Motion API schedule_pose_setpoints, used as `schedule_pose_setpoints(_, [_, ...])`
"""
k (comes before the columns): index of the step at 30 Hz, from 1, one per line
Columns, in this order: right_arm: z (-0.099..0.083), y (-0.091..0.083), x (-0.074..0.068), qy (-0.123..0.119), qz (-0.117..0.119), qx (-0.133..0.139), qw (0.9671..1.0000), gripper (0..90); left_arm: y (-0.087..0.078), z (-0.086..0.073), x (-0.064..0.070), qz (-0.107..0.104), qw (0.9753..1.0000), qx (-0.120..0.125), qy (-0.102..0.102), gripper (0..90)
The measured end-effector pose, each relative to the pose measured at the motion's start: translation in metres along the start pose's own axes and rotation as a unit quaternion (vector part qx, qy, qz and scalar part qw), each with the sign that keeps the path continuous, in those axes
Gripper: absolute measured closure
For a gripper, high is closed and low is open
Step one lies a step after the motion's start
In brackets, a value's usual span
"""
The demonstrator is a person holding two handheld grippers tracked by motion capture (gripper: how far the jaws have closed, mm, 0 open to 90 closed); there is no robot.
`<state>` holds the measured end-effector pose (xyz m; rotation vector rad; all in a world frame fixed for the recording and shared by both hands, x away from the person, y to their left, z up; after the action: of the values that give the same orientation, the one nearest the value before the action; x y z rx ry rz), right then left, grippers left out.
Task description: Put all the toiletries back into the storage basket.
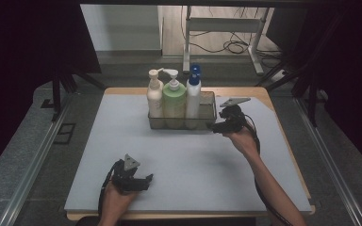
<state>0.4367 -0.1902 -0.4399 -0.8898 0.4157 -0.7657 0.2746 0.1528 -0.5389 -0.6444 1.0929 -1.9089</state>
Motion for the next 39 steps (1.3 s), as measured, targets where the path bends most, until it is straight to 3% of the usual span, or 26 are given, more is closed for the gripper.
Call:
schedule_pose_setpoints(26, [-0.059,-0.020,-0.011,-0.029,-0.002,-0.014,0.9995,7.3,0.000,0.000,0.000,0.000,1.0000,0.000,0.000,12.1])
schedule_pose_setpoints(39, [-0.099,-0.024,-0.013,-0.020,-0.008,-0.015,0.9996,1.6,0.000,0.000,0.000,0.000,1.0000,0.000,0.000,12.1])
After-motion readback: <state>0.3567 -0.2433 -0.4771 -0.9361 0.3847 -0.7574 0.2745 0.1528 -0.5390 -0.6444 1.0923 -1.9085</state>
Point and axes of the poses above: each handheld gripper's, and its own axes: y roughly forward along the jaws, z roughly out of its top, x roughly to its right, the point moved 2 cm from there along y, roughly forward along the jaws, and after that the axes turned 14 degrees about -x, right-handed, at the moved point
